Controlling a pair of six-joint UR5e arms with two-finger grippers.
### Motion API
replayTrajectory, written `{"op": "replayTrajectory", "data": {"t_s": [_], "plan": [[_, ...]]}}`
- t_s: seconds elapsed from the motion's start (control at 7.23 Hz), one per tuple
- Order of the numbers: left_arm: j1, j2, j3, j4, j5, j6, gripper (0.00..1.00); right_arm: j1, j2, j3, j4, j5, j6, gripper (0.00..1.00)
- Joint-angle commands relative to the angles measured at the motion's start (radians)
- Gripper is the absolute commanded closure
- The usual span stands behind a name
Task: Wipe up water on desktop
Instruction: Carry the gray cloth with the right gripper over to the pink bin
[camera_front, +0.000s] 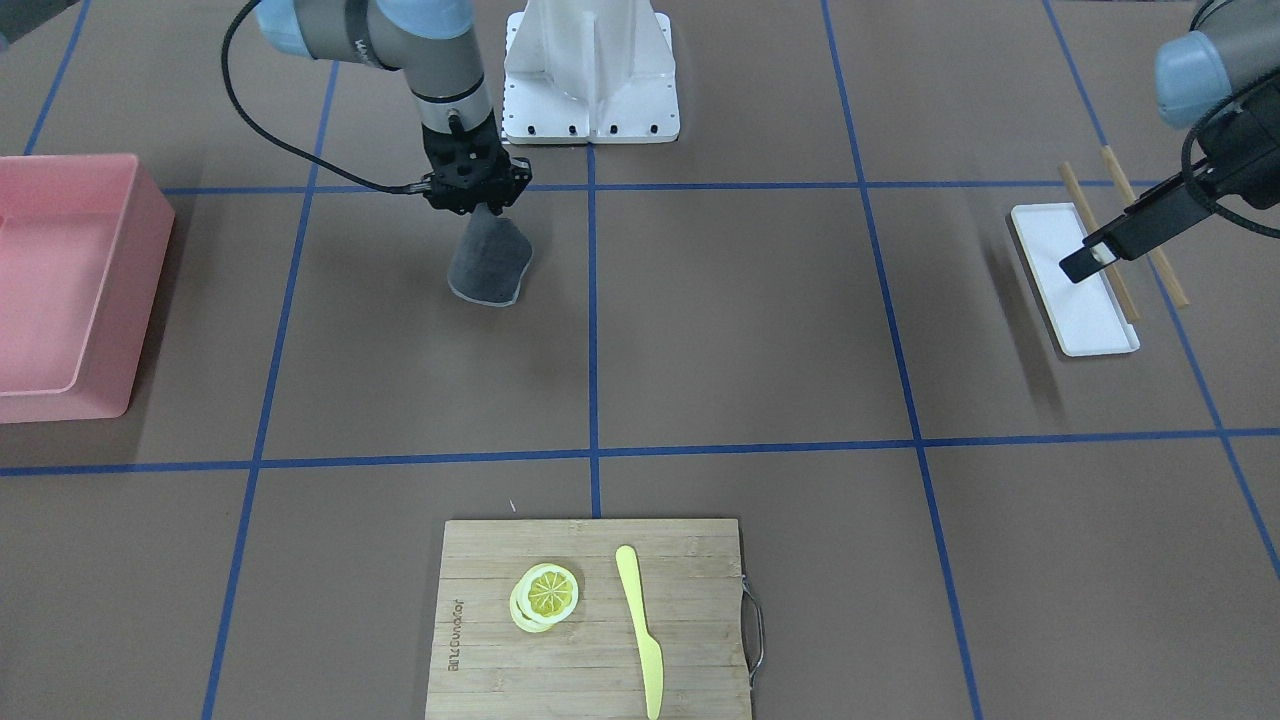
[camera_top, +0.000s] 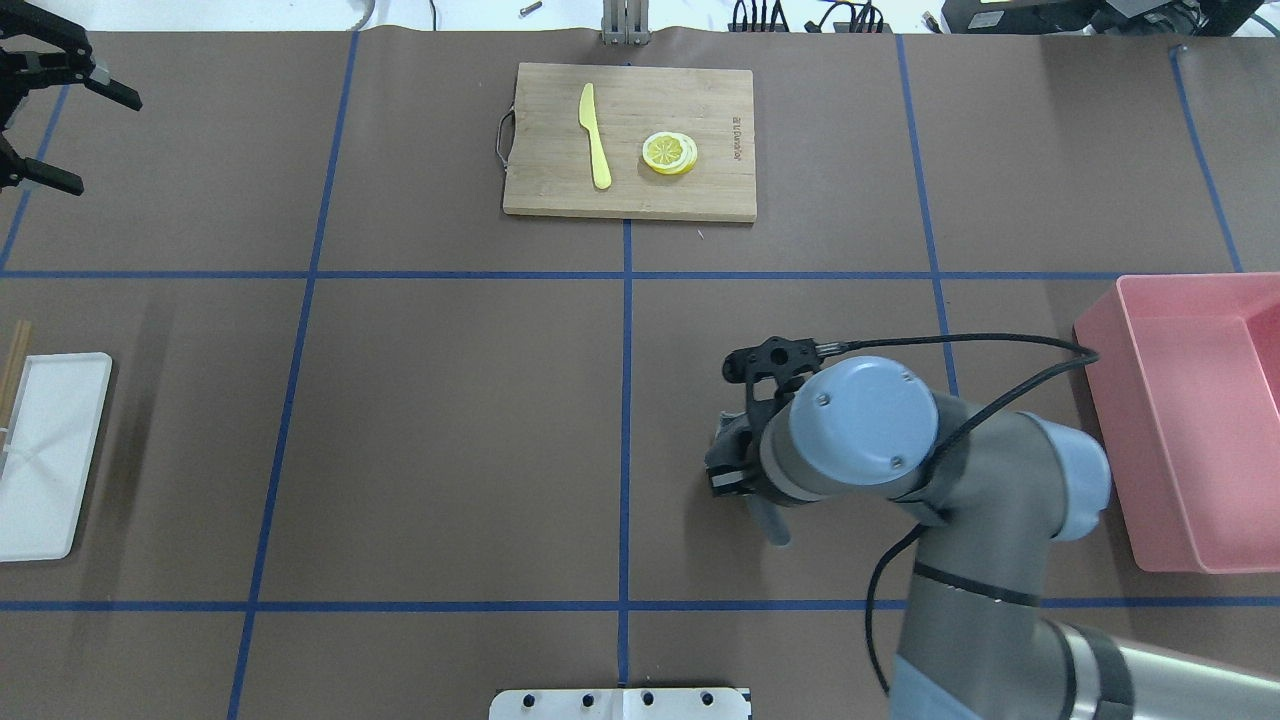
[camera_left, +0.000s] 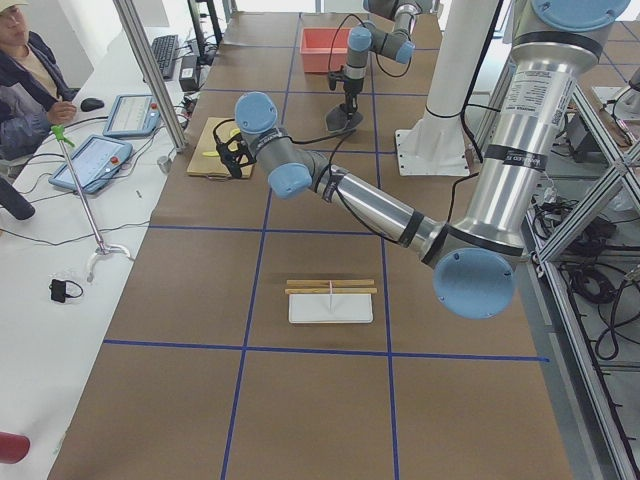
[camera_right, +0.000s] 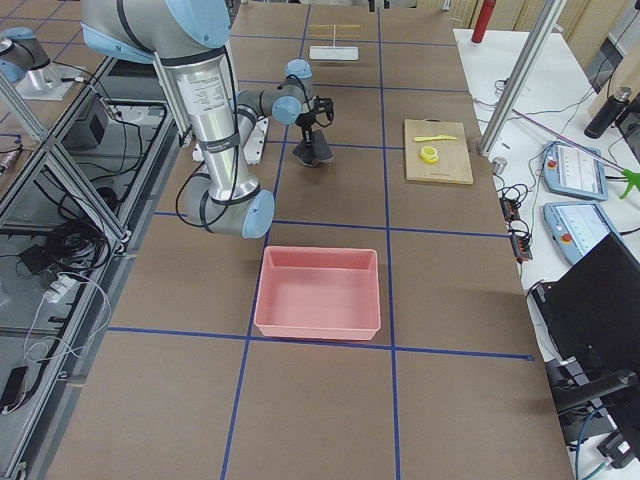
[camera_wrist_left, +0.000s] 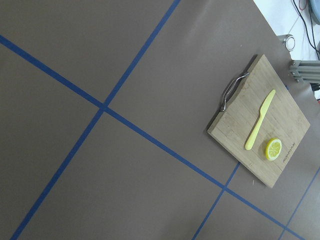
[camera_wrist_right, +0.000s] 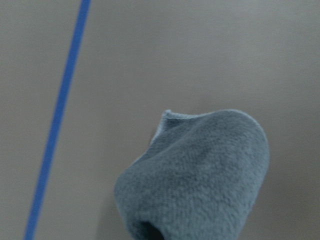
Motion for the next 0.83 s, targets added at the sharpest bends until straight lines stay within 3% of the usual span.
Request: {"op": "replayTrajectory", "data": {"t_s": [0.0, 0.28, 0.69], "plan": [[-0.009, 0.016, -0.004, 0.000, 0.001, 0.028, 0.03, 0.141, -0.211, 0.109, -0.001, 0.131, -0.174, 1.00], [-0.009, 0.016, -0.009, 0.000, 0.001, 0.028, 0.02, 0.155, -0.234, 0.110, -0.001, 0.134, -0.219, 1.00], [-0.006, 0.016, -0.010, 0.000, 0.001, 0.028, 0.02, 0.047, 0.030, -0.016, -0.001, 0.113, -0.047, 1.00]]}}
